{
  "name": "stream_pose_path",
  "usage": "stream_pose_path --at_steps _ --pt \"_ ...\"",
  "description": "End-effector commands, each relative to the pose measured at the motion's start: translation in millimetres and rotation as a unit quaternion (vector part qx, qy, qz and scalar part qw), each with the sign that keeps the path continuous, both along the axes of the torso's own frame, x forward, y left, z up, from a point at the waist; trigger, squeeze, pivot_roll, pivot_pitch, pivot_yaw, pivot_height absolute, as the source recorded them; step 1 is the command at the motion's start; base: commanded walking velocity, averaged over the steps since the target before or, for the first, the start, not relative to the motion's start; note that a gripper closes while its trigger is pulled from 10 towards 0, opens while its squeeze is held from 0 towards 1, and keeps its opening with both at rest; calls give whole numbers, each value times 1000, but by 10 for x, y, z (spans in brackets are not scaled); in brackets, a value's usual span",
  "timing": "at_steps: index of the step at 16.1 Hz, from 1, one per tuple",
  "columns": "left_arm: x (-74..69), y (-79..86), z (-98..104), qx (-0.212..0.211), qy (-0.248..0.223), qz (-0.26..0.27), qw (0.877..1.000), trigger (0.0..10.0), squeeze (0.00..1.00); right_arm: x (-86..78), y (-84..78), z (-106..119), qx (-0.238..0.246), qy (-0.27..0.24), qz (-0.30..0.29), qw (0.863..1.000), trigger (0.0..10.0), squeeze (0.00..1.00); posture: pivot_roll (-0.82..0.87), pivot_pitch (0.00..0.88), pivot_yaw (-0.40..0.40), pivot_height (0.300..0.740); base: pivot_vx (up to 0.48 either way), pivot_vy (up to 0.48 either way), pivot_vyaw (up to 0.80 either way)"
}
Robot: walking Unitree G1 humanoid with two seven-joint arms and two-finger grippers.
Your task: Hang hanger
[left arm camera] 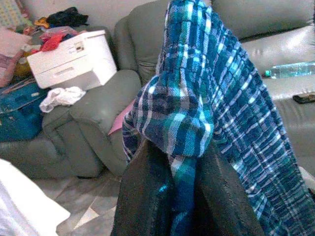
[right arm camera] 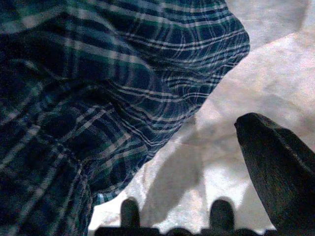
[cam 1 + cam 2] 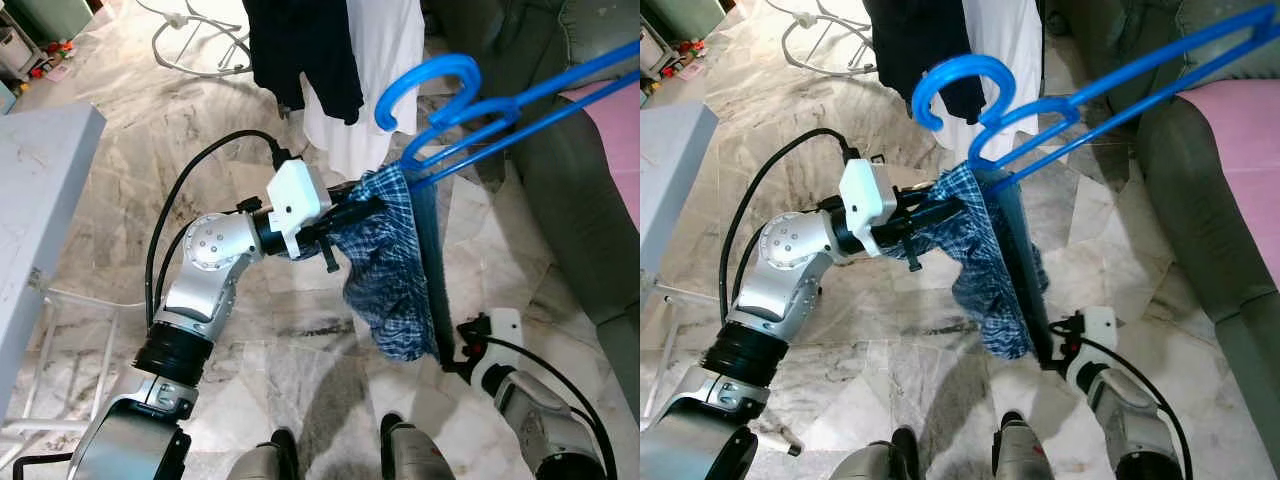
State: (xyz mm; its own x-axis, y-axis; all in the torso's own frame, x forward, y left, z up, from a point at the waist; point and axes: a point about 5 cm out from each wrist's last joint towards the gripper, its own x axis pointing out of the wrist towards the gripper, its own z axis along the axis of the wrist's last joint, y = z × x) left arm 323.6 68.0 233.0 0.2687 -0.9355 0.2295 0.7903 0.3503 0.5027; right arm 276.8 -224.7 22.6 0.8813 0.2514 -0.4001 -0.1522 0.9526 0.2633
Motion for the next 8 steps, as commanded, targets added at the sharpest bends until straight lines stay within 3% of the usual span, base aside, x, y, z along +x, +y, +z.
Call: stream_pose_path --at_steps 1,2,4,6,7,8 --pt "19 116 189 -30 -27 18 999 0 0 -122 -114 -154 -7 38 -41 998 0 0 -225 275 138 740 0 0 0" --pt "52 175 197 -25 -27 33 999 0 0 -132 -307 -161 -20 45 -108 993 0 0 -230 275 137 740 0 0 0" --pt "80 240 137 -13 -25 54 998 0 0 -144 -760 -11 -42 20 -247 968 0 0 -241 275 136 740 0 0 0" --pt "86 300 -85 21 -18 71 997 0 0 -113 -1050 239 -50 -29 -314 948 0 0 -253 273 136 740 0 0 0" --pt "90 325 -145 23 -10 78 997 0 0 -98 -1112 311 -51 -42 -325 943 0 0 -257 273 137 740 0 0 0" --pt "94 395 -296 30 11 93 995 0 0 -45 -1264 543 -57 -86 -350 931 0 0 -261 273 137 740 0 0 0"
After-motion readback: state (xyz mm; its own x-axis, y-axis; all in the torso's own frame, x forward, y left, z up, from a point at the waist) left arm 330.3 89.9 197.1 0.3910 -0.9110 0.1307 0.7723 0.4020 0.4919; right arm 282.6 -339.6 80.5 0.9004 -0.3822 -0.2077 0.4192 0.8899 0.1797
